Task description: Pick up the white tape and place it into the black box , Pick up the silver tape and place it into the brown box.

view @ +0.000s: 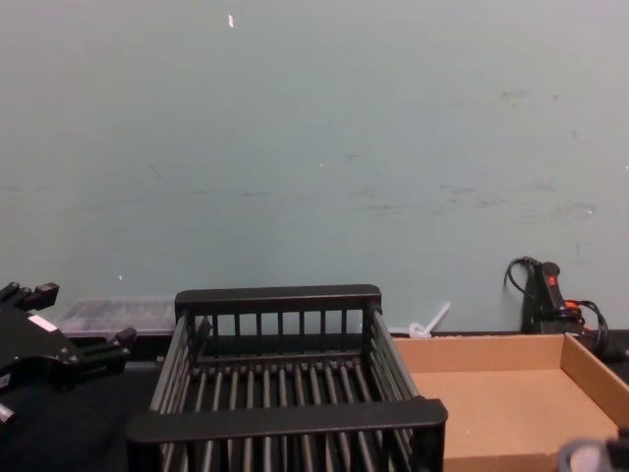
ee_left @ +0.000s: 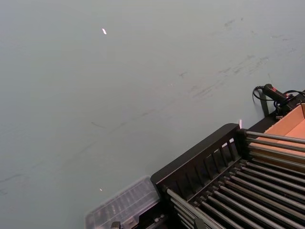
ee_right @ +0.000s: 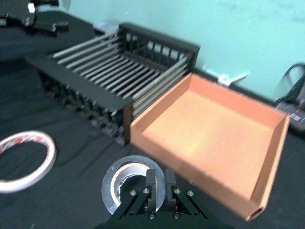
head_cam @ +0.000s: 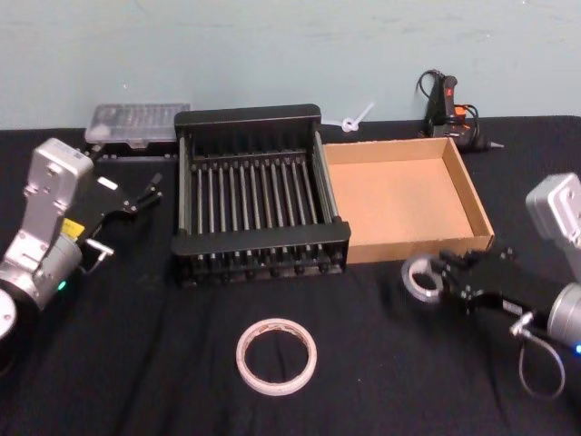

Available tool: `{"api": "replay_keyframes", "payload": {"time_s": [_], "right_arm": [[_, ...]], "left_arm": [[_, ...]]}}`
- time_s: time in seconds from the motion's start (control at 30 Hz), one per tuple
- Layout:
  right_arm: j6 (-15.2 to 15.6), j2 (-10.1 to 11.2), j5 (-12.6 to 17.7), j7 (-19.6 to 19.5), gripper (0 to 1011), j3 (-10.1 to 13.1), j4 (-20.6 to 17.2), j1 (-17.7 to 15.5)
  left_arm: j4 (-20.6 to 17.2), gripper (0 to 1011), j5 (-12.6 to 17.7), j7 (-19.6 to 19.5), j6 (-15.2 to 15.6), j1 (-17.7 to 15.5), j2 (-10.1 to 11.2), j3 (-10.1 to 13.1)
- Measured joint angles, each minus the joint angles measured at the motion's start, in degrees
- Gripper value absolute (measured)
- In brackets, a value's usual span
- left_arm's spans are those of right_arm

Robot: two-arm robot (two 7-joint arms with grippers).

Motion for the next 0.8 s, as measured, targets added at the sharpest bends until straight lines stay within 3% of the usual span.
{"api": "replay_keyframes", "payload": {"time_s": [0.47, 0.8], "right_arm": [[-2.9, -2.8, -3.0, -1.0, 124, -0.4, 3.9, 7.7], [-2.7, -7.4, -6.6, -2.9, 124, -1.9, 9.5, 14.5]], "left_arm": [[0.0, 1001, 0.0, 0.0, 0.0, 0.0, 0.0, 0.0], [0.0, 1001, 0.0, 0.0, 0.0, 0.0, 0.0, 0.0]]}}
